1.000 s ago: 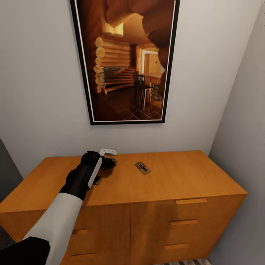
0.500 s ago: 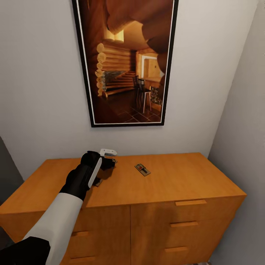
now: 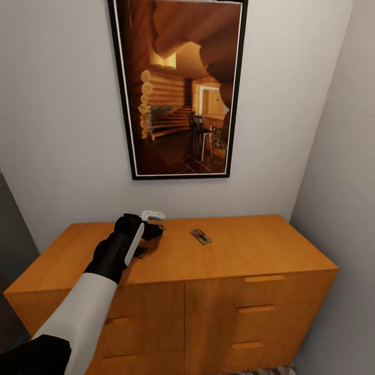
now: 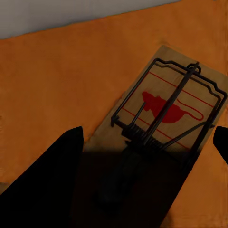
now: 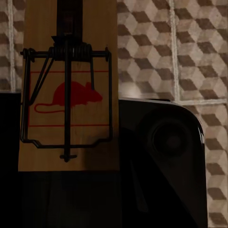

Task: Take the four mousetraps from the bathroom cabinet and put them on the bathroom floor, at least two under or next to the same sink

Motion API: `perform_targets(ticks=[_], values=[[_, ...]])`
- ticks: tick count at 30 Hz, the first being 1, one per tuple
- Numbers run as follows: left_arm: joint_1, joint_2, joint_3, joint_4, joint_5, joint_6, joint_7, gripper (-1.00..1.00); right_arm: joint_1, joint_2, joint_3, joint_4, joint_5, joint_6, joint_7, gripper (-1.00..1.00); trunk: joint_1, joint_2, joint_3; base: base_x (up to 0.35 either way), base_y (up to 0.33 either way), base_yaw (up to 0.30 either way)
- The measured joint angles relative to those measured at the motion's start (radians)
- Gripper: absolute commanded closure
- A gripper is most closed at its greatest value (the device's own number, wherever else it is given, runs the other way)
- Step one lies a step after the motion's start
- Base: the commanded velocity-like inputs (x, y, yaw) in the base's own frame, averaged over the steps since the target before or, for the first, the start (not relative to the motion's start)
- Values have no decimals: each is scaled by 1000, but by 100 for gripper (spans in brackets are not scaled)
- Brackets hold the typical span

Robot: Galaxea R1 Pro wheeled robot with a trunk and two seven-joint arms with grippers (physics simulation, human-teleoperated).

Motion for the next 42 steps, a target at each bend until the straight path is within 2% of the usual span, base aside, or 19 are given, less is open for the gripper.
perform_targets(ticks=[42], values=[[0,-2,0,16,0,-2,0,100,0,0,-1,0,0,0,0,100,0,0,0,-331,0,0]])
